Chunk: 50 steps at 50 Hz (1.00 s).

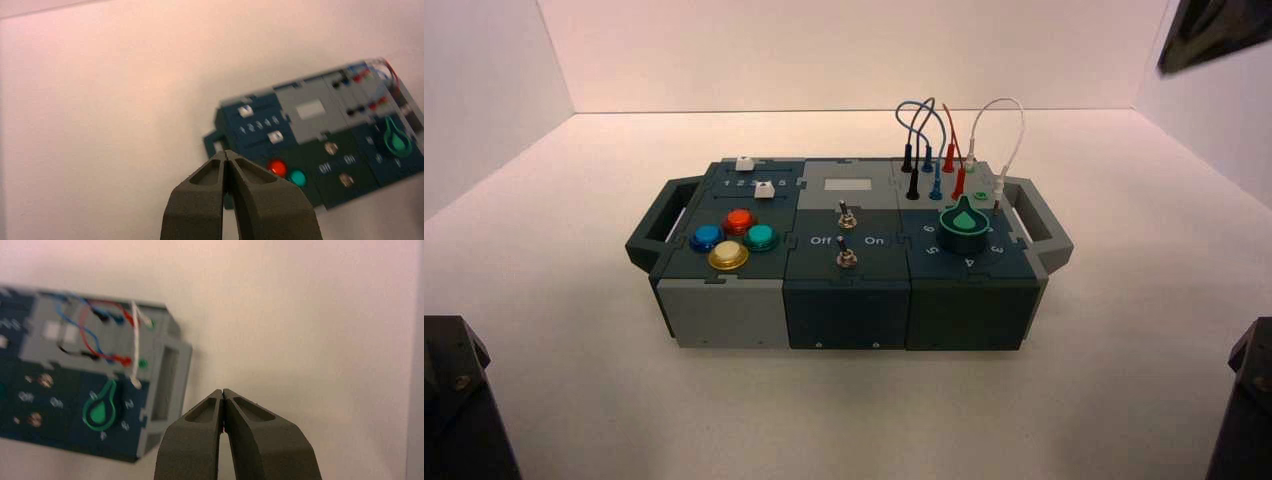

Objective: Move the box to the left.

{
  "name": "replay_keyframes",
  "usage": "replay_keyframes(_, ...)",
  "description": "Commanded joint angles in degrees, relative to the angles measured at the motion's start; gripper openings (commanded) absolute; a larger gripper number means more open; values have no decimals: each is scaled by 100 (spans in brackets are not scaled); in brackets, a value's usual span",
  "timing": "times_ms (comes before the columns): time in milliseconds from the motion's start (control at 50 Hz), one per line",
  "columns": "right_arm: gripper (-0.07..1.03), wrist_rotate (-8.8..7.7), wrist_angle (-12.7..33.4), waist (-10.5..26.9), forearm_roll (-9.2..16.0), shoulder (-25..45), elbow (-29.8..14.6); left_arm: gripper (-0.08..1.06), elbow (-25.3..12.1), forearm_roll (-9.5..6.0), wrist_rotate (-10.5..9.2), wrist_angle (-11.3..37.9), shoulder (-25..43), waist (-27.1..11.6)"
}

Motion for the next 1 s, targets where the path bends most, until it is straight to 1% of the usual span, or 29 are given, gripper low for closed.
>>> replay_keyframes(20, -2, 35, 35, -44, 26, 413, -229, -3, -123, -9, -9, -9, 141, -185)
replay_keyframes(240, -2, 18, 26, -44, 26, 1046, -255, -3, 18, -9, 0, -18, 105, -193)
replay_keyframes(340, -2, -35, 70, -44, 18, 1564, -299, -3, 53, -9, 9, -35, 70, -193)
replay_keyframes(420, -2, -44, 79, -44, 26, 1969, -387, -3, 62, -9, 9, -79, 70, -193)
replay_keyframes(520, -2, -53, 88, -44, 35, 2268, -501, -3, 88, -9, 0, -88, 70, -193)
replay_keyframes(640, -2, -88, 97, -35, 123, 2566, -624, -3, 88, -9, 0, -97, 70, -211)
replay_keyframes(760, -2, -176, 97, -18, 299, 2874, -721, -3, 105, -9, 9, -149, 70, -220)
replay_keyframes(800, -2, -202, 105, -9, 316, 2971, -729, -3, 105, -9, 9, -167, 70, -229)
replay_keyframes(1000, -2, -220, 185, 9, 343, 3480, -870, -3, 114, -9, 9, -176, 70, -237)
